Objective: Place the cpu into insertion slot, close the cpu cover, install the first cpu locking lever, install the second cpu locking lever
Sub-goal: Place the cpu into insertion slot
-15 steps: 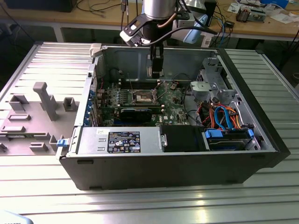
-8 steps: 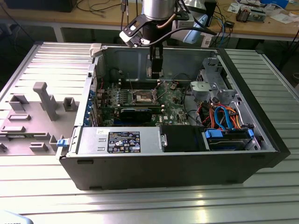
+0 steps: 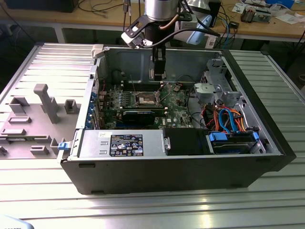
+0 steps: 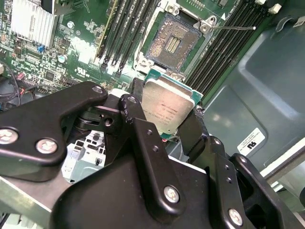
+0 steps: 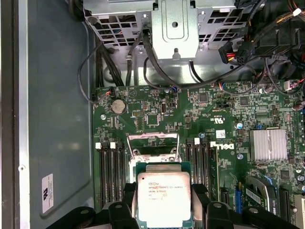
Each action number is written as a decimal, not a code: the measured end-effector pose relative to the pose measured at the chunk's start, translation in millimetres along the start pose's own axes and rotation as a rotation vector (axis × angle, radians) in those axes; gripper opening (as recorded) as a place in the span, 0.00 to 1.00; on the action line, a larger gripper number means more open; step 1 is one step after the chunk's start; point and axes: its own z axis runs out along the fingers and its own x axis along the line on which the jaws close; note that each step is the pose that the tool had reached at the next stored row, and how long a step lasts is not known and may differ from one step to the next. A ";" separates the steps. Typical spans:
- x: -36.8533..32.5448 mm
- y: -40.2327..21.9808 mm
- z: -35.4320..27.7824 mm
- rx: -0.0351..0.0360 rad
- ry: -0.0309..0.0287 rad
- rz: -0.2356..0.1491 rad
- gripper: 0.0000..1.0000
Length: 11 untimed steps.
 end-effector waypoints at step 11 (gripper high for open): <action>-0.2 -3.4 1.3 0.0000 -0.0001 0.000 0.55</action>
